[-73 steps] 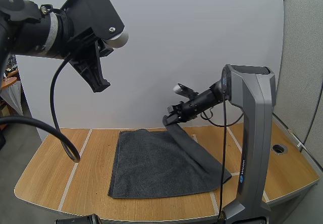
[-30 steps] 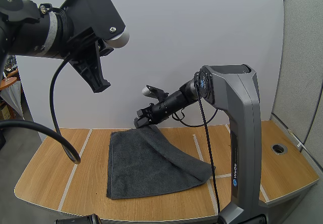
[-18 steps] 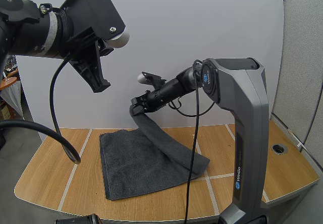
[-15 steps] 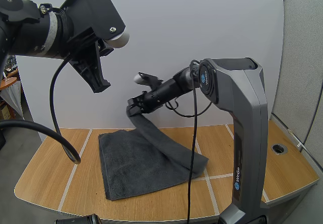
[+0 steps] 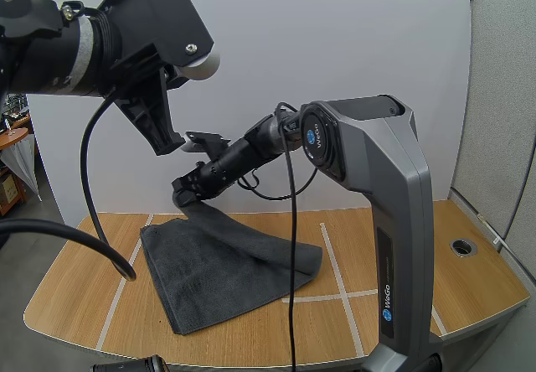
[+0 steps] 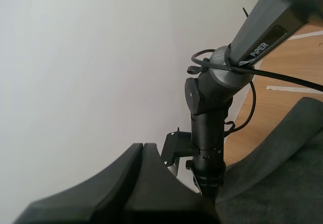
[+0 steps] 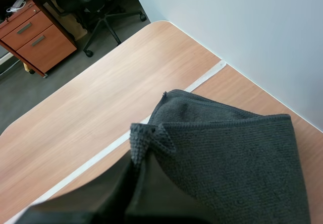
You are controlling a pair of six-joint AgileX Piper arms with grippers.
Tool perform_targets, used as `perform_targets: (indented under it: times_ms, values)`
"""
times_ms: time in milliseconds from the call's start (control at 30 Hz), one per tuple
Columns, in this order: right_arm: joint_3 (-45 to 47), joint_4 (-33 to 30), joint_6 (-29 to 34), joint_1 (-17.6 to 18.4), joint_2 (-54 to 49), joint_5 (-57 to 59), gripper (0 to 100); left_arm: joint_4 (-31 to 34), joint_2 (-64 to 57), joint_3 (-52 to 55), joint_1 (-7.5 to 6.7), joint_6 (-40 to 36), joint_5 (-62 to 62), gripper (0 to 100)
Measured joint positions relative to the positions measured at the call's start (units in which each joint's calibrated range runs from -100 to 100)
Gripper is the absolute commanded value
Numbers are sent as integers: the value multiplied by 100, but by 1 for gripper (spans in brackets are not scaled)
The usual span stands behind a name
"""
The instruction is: Fold the towel
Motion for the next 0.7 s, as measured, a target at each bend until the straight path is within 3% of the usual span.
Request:
perform_targets:
  times_ms: [700]
  values:
    - [0, -100, 126, 108, 117, -365, 0, 0, -29, 0, 0, 0, 0, 0]
